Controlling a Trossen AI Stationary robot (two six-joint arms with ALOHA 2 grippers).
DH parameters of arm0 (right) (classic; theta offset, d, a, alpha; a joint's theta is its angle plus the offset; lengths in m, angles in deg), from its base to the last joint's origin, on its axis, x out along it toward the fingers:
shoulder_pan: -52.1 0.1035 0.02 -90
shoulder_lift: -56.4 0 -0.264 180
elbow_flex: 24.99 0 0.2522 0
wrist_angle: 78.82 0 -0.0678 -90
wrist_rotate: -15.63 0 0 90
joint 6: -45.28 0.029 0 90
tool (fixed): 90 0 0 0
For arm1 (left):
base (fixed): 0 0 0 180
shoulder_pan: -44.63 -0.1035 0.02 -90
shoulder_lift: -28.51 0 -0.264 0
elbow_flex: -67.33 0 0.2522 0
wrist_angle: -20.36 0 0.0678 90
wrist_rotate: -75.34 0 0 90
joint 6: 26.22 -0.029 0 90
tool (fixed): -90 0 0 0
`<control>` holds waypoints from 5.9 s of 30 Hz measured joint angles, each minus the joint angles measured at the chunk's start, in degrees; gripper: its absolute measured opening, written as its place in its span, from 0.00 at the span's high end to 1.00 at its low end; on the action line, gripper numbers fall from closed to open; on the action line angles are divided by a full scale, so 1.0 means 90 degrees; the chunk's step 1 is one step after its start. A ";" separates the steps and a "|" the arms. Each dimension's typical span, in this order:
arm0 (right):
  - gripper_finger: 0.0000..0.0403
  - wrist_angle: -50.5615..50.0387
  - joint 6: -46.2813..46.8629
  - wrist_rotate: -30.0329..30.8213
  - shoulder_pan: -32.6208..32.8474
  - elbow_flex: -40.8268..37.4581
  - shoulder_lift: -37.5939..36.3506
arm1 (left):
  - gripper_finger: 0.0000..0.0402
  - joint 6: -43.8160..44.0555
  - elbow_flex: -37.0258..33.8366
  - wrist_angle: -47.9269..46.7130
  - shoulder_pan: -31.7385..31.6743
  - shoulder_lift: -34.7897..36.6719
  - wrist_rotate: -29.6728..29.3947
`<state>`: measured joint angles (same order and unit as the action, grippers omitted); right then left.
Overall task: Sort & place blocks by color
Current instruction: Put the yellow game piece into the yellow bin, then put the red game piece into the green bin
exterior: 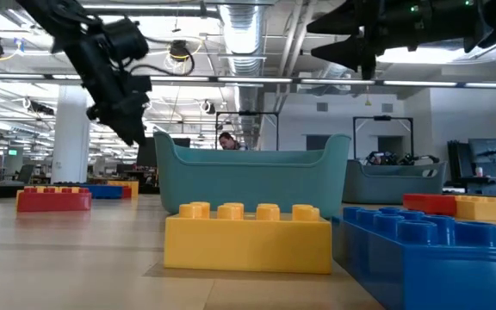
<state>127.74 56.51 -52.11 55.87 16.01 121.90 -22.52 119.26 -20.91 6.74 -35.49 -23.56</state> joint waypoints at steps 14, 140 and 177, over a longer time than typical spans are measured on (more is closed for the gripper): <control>0.29 -0.0004 -0.0156 0.0009 0.0115 0.0000 0.0002 | 0.28 -0.1176 0.0865 -0.0599 -0.0972 -0.2141 0.0061; 0.29 -0.0190 -0.0299 0.0017 0.0182 0.0000 0.0007 | 0.54 -0.1014 0.1716 0.2511 0.1643 -0.0237 0.2095; 0.29 -0.0591 0.0662 0.0396 0.0124 0.0002 0.0058 | 0.71 -0.0029 -0.1937 0.5445 0.3301 0.2408 0.1228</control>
<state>122.43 62.47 -48.54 56.99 16.03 122.42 -22.77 101.82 28.09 36.44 -13.82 -12.50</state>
